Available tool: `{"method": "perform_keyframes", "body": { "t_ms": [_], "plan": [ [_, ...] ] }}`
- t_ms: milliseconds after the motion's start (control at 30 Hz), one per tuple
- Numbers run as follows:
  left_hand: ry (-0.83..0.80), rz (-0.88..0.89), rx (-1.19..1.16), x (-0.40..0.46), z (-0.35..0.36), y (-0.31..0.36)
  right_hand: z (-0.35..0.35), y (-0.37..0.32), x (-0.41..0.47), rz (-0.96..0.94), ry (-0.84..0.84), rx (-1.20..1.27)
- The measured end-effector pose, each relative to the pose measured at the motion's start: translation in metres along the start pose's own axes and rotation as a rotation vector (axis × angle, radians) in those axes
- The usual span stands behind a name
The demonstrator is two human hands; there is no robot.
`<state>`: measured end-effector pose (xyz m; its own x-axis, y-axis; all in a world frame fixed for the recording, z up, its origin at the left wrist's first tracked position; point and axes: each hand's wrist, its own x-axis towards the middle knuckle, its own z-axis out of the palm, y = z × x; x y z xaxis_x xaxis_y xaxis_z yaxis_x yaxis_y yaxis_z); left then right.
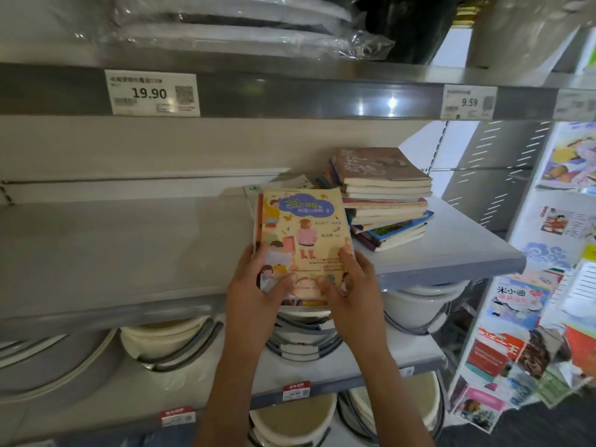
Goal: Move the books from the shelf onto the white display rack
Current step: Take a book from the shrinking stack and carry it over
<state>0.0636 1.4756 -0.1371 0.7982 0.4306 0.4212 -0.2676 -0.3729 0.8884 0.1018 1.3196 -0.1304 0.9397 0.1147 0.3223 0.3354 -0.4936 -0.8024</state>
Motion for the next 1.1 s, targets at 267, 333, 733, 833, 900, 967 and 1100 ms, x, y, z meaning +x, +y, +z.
{"method": "perform_keyframes", "body": {
  "t_ms": [267,333,733,833,900,967,1100],
  "plan": [
    [0.035,0.047,-0.036,-0.039,0.006,0.040,-0.033,0.000,-0.030,-0.079,0.041,0.041],
    [0.038,0.071,-0.036,-0.051,0.015,0.052,-0.050,0.003,-0.039,-0.096,0.065,0.050],
    [-0.078,0.122,-0.035,-0.157,0.154,0.139,-0.231,0.071,-0.116,-0.045,0.243,-0.015],
    [-0.137,0.138,-0.046,-0.192,0.200,0.158,-0.285,0.100,-0.142,-0.016,0.295,-0.047],
    [-0.191,0.127,-0.076,-0.214,0.230,0.170,-0.318,0.120,-0.159,-0.004,0.325,-0.049],
    [-0.252,0.122,-0.102,-0.234,0.260,0.183,-0.349,0.139,-0.176,0.014,0.360,-0.030],
    [-0.338,0.174,-0.130,-0.268,0.315,0.208,-0.404,0.171,-0.203,0.087,0.436,-0.074]
  ]
}}
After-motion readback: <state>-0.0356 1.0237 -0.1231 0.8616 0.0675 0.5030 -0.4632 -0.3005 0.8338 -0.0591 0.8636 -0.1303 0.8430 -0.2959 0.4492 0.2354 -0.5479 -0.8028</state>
